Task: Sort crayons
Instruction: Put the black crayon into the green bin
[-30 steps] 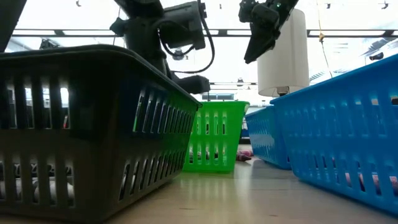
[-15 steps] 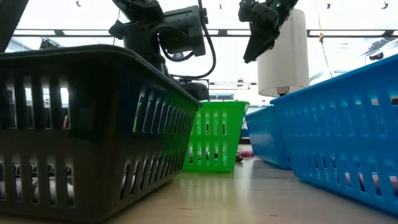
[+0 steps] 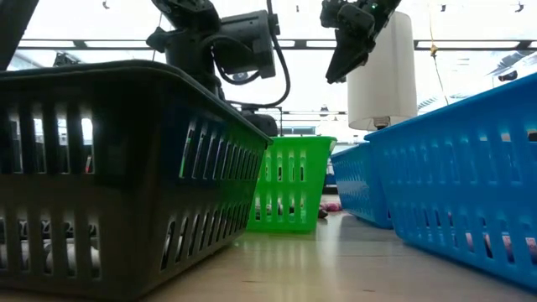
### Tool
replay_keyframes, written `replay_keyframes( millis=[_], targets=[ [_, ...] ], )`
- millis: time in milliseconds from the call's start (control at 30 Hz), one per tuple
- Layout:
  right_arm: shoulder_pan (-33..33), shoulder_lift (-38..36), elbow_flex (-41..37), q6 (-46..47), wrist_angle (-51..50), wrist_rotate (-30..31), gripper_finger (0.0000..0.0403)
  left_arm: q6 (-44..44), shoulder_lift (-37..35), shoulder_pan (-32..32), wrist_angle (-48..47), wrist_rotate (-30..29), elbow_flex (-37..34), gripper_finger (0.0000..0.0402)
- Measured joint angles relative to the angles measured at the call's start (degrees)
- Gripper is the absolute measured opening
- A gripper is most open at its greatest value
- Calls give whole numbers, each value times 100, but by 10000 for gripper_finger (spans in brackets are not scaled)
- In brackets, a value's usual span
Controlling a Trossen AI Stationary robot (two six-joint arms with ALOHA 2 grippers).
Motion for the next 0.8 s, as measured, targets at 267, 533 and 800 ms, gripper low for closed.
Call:
replay_keyframes(
  millis=[267, 533, 800],
  targets=[
    [0, 2, 0, 0, -5, -117, 168, 47, -44, 2, 2, -13, -6, 13],
    [2, 4, 0, -51, -15, -146, 168, 351, -596, -64, 64, -420, -16, 13],
    [2, 4, 2, -65, -53, -146, 168, 1716, -1159, -256, 670, -822, -11, 14]
  ],
)
